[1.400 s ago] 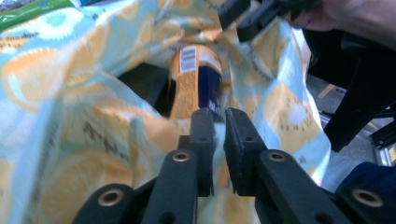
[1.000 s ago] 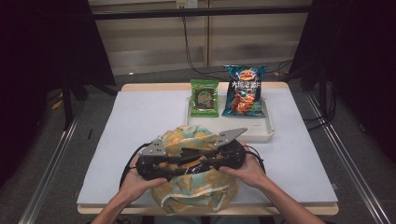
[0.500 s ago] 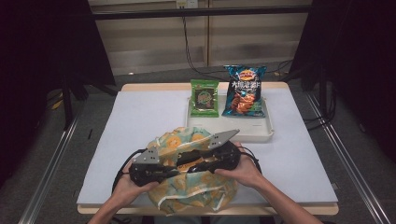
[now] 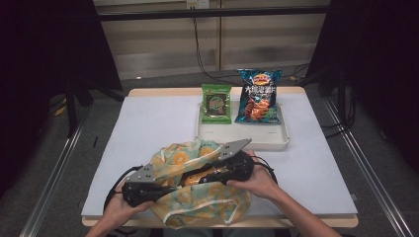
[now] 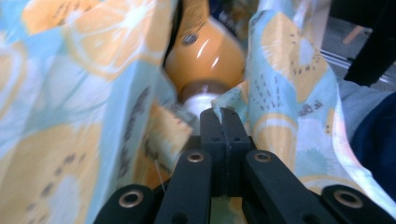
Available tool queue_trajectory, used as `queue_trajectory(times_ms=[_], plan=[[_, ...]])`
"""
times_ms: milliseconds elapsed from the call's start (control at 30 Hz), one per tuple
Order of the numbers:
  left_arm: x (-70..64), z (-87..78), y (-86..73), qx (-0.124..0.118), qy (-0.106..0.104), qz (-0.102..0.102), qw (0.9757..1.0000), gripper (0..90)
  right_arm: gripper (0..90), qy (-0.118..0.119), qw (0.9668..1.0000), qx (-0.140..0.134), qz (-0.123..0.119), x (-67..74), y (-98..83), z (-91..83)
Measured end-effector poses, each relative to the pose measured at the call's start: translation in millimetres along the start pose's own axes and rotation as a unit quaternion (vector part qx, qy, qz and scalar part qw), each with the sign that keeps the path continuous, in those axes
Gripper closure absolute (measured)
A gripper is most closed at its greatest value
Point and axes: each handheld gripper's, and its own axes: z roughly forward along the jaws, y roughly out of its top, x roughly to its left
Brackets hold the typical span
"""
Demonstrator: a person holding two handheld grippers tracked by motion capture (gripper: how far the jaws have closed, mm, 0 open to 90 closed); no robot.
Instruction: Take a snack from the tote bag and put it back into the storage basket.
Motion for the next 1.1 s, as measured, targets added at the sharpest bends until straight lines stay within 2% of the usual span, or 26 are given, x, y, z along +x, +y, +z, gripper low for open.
queue_trajectory(times_ms=[67, 100, 167, 200, 300, 400, 467, 533, 600, 633, 667, 700, 733, 800, 833, 867, 933, 1033, 1067, 1100], plan=[[0.9, -1.9, -2.6, 0.003, -0.004, -0.001, 1.0, 90.0, 53.3, 0.001, 1.0, 0.008, -0.001, 0.0, 2.7, 0.7], [0.8, -0.5, -3.8, -0.008, -0.011, -0.006, 0.9999, 90.0, 52.4, 0.001, 0.9999, 0.011, -0.001, 0.5, 4.1, 1.4], [-1.0, -0.4, -3.1, -0.002, -0.017, 0.002, 0.9999, 90.0, 53.0, 0.01, 0.9998, 0.013, -0.007, 2.3, 6.9, 2.5], [-2.3, 0.3, -2.1, 0.001, -0.027, 0.011, 0.9996, 90.0, 53.3, 0.012, 0.9998, 0.015, -0.01, 3.2, 8.2, 3.2], [-6.2, 5.0, -1.2, -0.004, -0.035, 0.013, 0.9993, 89.4, 55.1, 0.027, 0.9993, 0.012, -0.022, 8.3, 14.6, 4.2], [-7.2, 5.9, 1.1, 0.013, -0.031, 0.02, 0.9992, 89.0, 57.5, 0.038, 0.9986, 0.008, -0.036, 16.2, 23.1, 5.6], [-7.6, 6.6, 1.2, 0.013, -0.033, 0.019, 0.9992, 89.2, 59.7, 0.047, 0.998, 0.009, -0.041, 19.9, 28.4, 8.8], [-7.3, 7.7, -0.3, 0.003, -0.035, 0.013, 0.9993, 89.3, 60.9, 0.062, 0.9963, 0.012, -0.058, 24.2, 35.4, 14.7], [-5.5, 4.7, -0.3, 0.018, -0.024, 0.013, 0.9995, 89.2, 62.6, 0.073, 0.9946, 0.028, -0.069, 29.1, 43.2, 23.9], [-4.4, 5.4, -2.0, 0.006, -0.026, 0.006, 0.9996, 89.1, 62.5, 0.077, 0.9935, 0.035, -0.077, 30.7, 46.0, 29.0], [-3.8, 3.6, -2.4, 0.012, -0.023, 0.005, 0.9996, 89.0, 61.6, 0.081, 0.9928, 0.04, -0.079, 32.1, 48.2, 34.0], [-3.6, 4.0, -3.9, 0.003, -0.023, 0.001, 0.9997, 88.7, 61.3, 0.082, 0.9925, 0.04, -0.082, 33.5, 50.0, 37.8], [-2.9, 2.3, -4.1, 0.01, -0.026, 0.002, 0.9996, 88.3, 62.1, 0.087, 0.9918, 0.041, -0.084, 33.9, 52.0, 40.7], [-3.1, 2.3, -4.9, 0.01, -0.024, 0.003, 0.9997, 87.3, 63.4, 0.089, 0.9914, 0.05, -0.082, 34.8, 56.0, 45.4], [-3.6, 3.1, -5.2, 0.009, -0.023, 0.001, 0.9997, 87.0, 63.2, 0.091, 0.9905, 0.051, -0.089, 34.2, 57.4, 48.5], [-3.0, 2.0, -4.7, 0.021, -0.021, 0.006, 0.9995, 86.9, 63.1, 0.097, 0.9894, 0.054, -0.093, 34.1, 58.7, 51.3], [-2.2, 3.7, -5.9, 0.008, -0.025, -0.002, 0.9996, 86.2, 62.8, 0.102, 0.9868, 0.066, -0.107, 34.1, 61.1, 56.1], [1.3, 2.3, -7.7, 0.01, -0.021, -0.006, 0.9997, 84.3, 63.3, 0.112, 0.9837, 0.083, -0.113, 36.8, 64.0, 63.3], [2.4, 0.7, -7.6, 0.022, -0.019, -0.008, 0.9995, 83.2, 62.9, 0.116, 0.9824, 0.09, -0.115, 38.3, 64.5, 65.0], [3.6, 1.2, -9.3, 0.014, -0.023, -0.008, 0.9996, 82.9, 63.3, 0.122, 0.9812, 0.091, -0.119, 39.5, 64.7, 67.1]])
